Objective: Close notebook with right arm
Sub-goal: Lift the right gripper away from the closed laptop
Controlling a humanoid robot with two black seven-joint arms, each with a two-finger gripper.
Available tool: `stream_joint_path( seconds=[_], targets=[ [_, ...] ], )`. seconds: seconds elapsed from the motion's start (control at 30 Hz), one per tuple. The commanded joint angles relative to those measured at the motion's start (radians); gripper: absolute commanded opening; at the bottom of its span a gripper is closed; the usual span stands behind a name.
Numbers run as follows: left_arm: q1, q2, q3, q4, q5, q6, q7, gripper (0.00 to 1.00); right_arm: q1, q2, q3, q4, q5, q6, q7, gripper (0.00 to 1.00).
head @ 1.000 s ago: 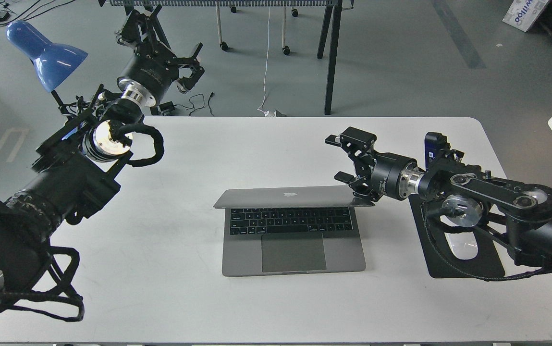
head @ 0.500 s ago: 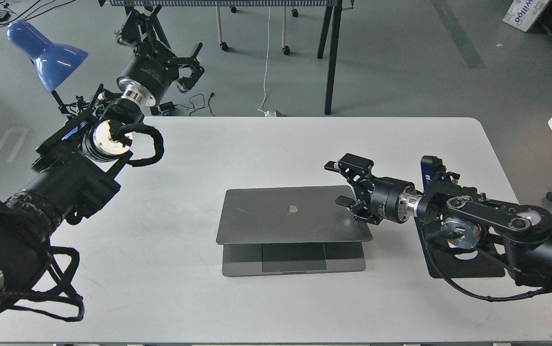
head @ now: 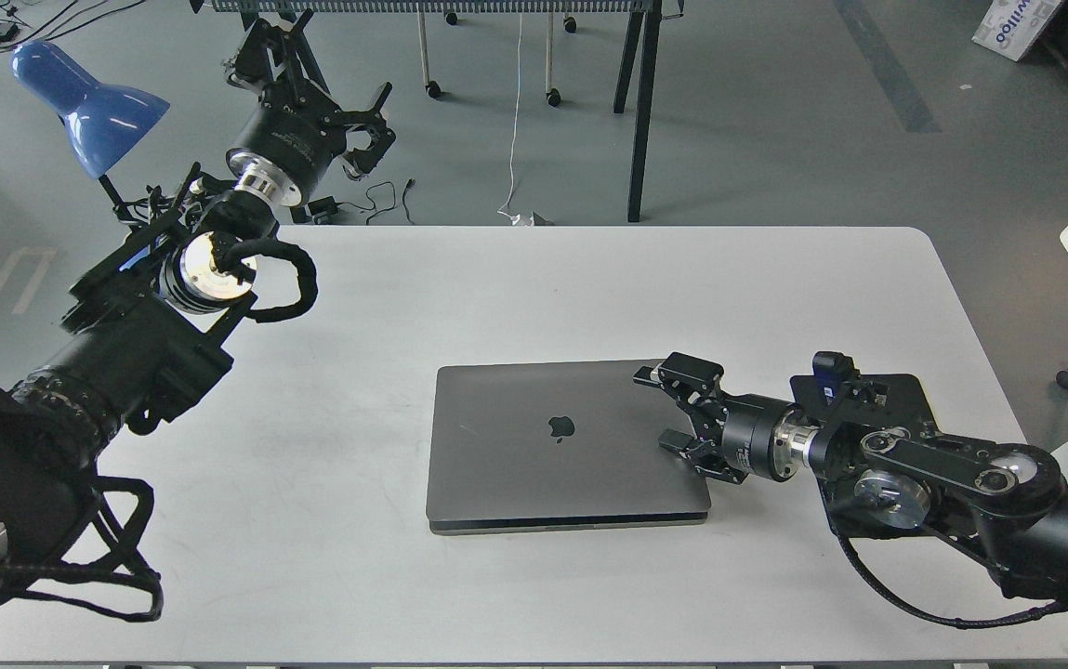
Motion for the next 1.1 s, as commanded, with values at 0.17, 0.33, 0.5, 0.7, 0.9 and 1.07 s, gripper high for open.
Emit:
stream_joint_path(
  seconds=[0.17, 0.33, 0.5, 0.7, 0.9, 1.07],
  targets=[
    [0.0, 0.0, 0.001, 0.0, 0.0, 0.0, 0.0, 1.0, -0.04, 0.014, 0.0, -0.01, -0.003, -0.005, 0.0, 1.0],
    [0.0, 0.0, 0.0, 0.0, 0.0, 0.0, 0.0, 1.0, -0.046, 0.017, 0.0, -0.01, -0.003, -0.008, 0.0, 1.0],
    [0.0, 0.0, 0.001, 0.0, 0.0, 0.0, 0.0, 1.0, -0.045, 0.01, 0.02, -0.001, 0.0, -0.008, 0.0, 1.0],
    [0.0, 0.0, 0.0, 0.0, 0.0, 0.0, 0.0, 1.0, -0.029, -0.046, 0.106, 0.051, 0.006, -0.006, 0.004, 1.0],
    [0.0, 0.0, 0.001, 0.0, 0.0, 0.0, 0.0, 1.0, 0.012, -0.158, 0.314, 0.122, 0.015, 0.014, 0.009, 1.0],
    [0.0, 0.0, 0.001, 0.0, 0.0, 0.0, 0.0, 1.0, 0.023, -0.15, 0.535, 0.046, 0.015, 0.02, 0.006, 1.0]
  ],
)
